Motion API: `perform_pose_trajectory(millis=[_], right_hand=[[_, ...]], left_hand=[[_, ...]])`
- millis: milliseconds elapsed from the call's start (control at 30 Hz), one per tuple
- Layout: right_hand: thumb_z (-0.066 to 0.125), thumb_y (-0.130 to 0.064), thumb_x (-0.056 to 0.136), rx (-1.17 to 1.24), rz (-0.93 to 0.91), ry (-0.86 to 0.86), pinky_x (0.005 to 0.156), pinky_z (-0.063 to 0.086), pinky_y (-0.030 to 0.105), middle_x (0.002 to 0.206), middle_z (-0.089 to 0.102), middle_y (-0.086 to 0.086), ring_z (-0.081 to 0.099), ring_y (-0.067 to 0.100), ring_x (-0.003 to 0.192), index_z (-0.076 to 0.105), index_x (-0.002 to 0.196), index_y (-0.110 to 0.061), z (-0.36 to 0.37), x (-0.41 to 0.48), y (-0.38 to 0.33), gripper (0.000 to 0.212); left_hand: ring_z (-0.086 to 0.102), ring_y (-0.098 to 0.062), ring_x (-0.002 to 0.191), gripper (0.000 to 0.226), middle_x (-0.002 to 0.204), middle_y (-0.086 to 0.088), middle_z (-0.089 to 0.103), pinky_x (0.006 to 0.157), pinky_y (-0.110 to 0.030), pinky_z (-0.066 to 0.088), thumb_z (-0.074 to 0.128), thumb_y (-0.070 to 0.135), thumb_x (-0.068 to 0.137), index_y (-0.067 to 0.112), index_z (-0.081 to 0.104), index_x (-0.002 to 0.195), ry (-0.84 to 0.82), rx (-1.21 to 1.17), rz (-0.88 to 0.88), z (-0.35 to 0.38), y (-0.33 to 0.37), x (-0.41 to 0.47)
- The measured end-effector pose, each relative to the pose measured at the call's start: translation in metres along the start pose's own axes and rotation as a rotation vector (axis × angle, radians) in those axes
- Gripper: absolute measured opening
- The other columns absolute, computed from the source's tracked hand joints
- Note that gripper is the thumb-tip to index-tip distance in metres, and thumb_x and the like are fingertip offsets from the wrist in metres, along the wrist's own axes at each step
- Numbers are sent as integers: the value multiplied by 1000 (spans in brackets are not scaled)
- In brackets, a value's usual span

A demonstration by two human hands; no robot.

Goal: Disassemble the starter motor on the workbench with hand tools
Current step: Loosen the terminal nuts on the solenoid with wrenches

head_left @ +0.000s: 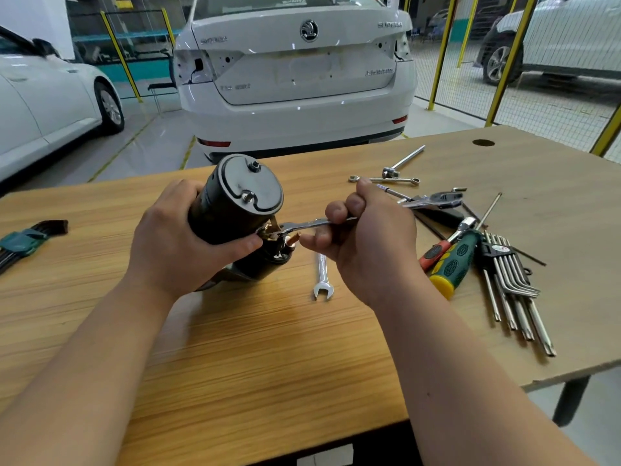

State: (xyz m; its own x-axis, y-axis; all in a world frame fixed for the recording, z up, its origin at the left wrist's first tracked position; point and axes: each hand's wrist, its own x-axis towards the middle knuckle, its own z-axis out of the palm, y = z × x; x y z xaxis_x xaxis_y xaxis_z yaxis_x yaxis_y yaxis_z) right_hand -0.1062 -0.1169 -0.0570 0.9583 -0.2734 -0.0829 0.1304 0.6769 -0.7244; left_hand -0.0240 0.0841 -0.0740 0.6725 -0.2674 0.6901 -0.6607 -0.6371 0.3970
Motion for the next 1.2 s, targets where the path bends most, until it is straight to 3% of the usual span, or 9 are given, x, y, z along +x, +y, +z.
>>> perform_pose_trajectory(millis=[200, 367, 467, 600, 733, 867, 933, 1033, 1200], right_hand=[[41, -34, 102, -67, 26, -57, 43, 48, 31, 47, 39, -2, 30, 18, 35, 42, 41, -23, -1, 19, -7, 62], [39, -37, 103, -91, 71, -45, 38, 39, 23, 48, 32, -4, 22, 15, 37, 39, 44, -24, 7, 36, -10, 60], [42, -39, 102, -15, 122, 22, 39, 41, 23, 47, 38, -3, 26, 16, 35, 41, 51, -22, 3, 29, -10, 54], [43, -38, 101, 91, 33, 45, 39, 46, 28, 48, 40, -1, 30, 17, 36, 43, 42, -22, 2, 9, -2, 61], [43, -37, 102, 113, -11, 76, 43, 48, 29, 49, 42, -1, 33, 16, 37, 41, 55, -19, 8, -9, 5, 50], [38, -40, 100, 12, -189, 4, 50, 51, 32, 48, 44, -4, 39, 15, 38, 45, 42, -24, 4, -31, 31, 61], [38, -42, 95, -18, -284, -41, 54, 52, 36, 49, 43, -3, 39, 16, 40, 47, 42, -24, -1, -40, 46, 56], [36, -40, 94, -24, -336, -127, 54, 53, 37, 50, 42, -3, 39, 16, 41, 50, 44, -24, -8, -42, 52, 54], [30, -36, 96, -135, -377, -223, 58, 54, 36, 46, 42, -3, 42, 12, 41, 53, 43, -26, -11, -32, 43, 59]], left_hand=[[42, -3, 76, 60, 83, 19, 48, 65, -16, 33, 65, 67, 49, 30, 46, 92, -27, -15, 1, 0, 0, 5], [49, -11, 84, 75, 93, -2, 58, 69, -19, 39, 67, 62, 50, 10, 57, 103, -98, -33, 14, -3, -4, 9], [52, -15, 86, 75, 96, -6, 61, 70, -22, 40, 68, 62, 49, 11, 57, 104, -116, -47, -5, -3, -4, 11], [52, -15, 87, 75, 95, -3, 61, 71, -32, 39, 68, 64, 47, 14, 58, 103, -107, -43, -32, -1, -5, 13], [51, -12, 84, 74, 94, -2, 59, 68, -22, 39, 68, 62, 47, 13, 55, 101, -62, -67, 1, -2, -6, 5], [54, -26, 82, 79, 95, -14, 58, 66, -31, 41, 71, 59, 52, 3, 54, 105, 13, -28, 98, -3, -11, -11], [56, -22, 82, 69, 93, -12, 58, 68, -28, 44, 72, 66, 60, 16, 55, 105, 58, -84, 151, -3, -14, -19], [53, 8, 94, 62, 101, 10, 51, 79, -7, 41, 62, 79, 68, 46, 44, 117, 85, -178, 197, -5, -12, -25], [51, 9, 97, 61, 105, 13, 48, 83, -5, 38, 61, 79, 68, 57, 38, 120, 109, -180, 227, -3, -16, -26]])
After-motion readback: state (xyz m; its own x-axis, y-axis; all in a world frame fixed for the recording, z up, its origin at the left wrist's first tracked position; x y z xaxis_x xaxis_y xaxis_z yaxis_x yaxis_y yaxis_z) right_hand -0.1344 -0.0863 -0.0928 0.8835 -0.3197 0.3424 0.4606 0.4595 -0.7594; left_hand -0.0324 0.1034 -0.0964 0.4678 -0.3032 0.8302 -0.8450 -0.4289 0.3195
